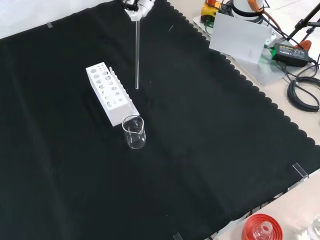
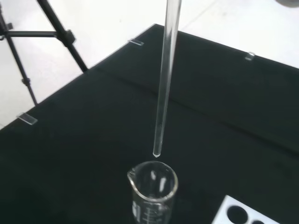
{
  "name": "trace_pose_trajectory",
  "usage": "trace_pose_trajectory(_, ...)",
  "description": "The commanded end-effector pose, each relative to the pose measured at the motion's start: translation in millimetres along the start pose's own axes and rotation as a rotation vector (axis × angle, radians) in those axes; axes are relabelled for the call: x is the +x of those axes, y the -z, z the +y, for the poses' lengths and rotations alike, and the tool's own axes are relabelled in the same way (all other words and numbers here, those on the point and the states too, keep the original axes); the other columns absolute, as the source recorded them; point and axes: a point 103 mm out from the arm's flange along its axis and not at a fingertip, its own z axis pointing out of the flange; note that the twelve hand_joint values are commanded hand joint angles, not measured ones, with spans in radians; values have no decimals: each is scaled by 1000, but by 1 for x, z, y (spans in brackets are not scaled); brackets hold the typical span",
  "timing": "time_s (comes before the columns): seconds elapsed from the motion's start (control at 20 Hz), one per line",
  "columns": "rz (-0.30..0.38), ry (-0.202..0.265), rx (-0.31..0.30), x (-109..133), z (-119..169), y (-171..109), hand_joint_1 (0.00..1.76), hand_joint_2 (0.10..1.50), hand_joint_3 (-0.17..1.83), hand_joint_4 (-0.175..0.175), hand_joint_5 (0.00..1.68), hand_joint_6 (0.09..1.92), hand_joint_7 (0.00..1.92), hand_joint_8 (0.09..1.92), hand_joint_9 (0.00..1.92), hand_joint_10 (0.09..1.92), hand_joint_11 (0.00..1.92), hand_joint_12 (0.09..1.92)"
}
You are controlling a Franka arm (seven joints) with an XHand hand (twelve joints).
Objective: Stir in the beaker to the left of the white test tube rack with the glass rod.
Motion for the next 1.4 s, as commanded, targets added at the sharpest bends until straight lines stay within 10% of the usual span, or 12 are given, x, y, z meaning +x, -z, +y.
trace_pose_trajectory(0.05, -9, 70, 16, 11, 4, -11, 1291, 1139, -175, -175, 1077, 856, 1124, 875, 1647, 610, 1565, 713)
trace_pose_trajectory(1.4, -17, 121, 103, 1, 52, -47, 1291, 1136, -175, -175, 1083, 846, 1130, 865, 1653, 599, 1570, 713)
